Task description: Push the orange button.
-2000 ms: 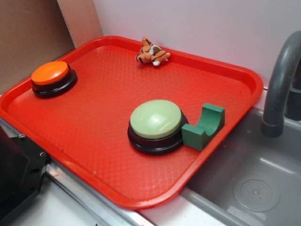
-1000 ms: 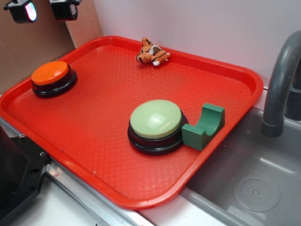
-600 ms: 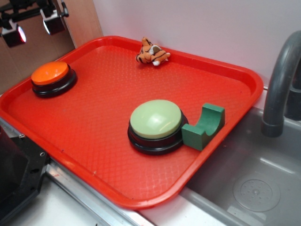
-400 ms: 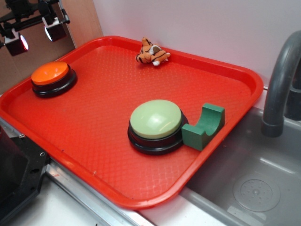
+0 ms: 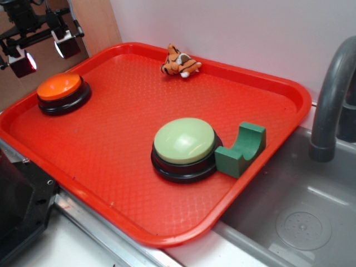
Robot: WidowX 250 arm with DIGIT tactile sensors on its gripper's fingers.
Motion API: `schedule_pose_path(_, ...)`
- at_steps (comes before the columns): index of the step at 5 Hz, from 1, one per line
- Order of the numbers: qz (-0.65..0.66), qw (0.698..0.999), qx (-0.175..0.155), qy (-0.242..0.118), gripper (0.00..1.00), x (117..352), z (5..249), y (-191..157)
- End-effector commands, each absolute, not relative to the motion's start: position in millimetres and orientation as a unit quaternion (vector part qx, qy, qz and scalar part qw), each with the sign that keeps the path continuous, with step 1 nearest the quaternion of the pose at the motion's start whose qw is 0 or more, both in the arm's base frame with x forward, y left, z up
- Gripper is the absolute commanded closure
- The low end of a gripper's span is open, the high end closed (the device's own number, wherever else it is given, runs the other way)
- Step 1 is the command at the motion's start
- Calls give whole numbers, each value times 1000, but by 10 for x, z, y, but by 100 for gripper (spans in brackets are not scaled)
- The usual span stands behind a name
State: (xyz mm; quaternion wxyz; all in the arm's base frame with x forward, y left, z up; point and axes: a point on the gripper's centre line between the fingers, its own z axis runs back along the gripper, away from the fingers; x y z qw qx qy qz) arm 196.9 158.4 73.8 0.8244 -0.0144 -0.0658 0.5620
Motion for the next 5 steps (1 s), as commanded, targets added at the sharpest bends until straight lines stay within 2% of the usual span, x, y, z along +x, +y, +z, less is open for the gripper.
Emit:
schedule_pose_path(1,557,828,0,-64,0,1824,555,1510)
schedule_pose_path(3,551,833,9,-52,0,1834,585,1464)
schedule_pose_path(5,540,840,3,-63,0,1813,828,1403)
